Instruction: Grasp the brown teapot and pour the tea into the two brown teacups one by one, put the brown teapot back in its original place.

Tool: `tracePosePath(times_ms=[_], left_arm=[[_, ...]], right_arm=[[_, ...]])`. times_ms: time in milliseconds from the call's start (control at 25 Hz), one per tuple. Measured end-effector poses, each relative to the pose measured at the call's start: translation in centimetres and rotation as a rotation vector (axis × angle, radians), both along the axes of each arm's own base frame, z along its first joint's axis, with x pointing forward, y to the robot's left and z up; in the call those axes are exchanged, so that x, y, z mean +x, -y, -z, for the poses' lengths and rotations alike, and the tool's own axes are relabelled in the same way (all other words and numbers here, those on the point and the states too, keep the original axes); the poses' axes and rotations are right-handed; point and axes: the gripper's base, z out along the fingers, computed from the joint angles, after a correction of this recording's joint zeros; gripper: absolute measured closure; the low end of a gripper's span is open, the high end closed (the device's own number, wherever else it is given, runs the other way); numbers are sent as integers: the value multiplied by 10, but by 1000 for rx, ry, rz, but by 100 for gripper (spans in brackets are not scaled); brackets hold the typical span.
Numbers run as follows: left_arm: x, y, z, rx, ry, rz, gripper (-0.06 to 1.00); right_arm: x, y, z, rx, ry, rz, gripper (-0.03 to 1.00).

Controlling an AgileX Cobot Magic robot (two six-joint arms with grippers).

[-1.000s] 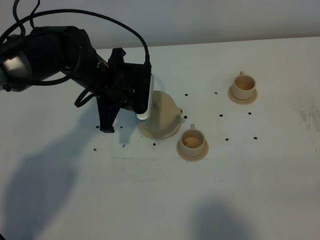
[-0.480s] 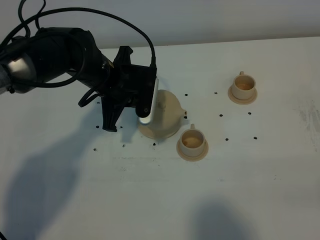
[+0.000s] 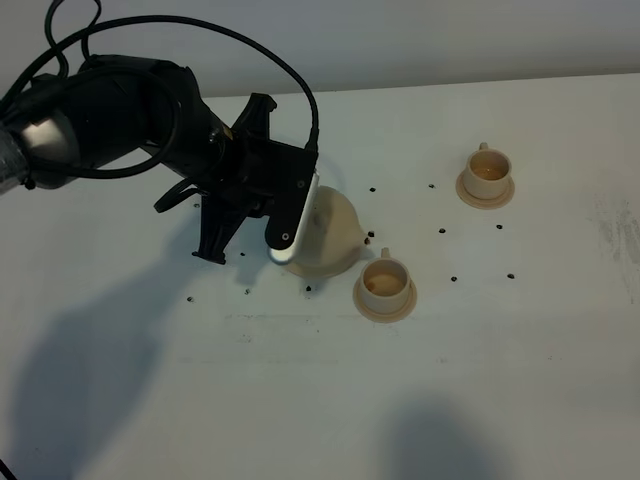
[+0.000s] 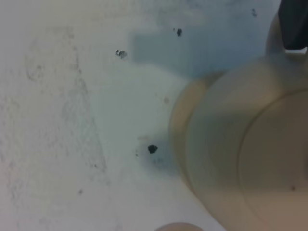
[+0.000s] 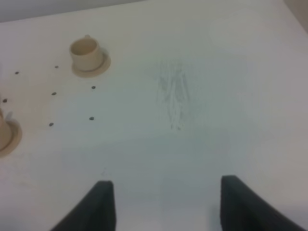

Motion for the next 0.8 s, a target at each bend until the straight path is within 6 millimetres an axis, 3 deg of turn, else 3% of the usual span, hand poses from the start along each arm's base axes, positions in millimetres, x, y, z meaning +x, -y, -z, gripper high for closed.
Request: tracePosePath(times_ms=[800], left_arm=[[3, 13, 9, 29, 72, 62, 85]], right_arm=[[0, 0, 0, 0, 0, 0, 50]])
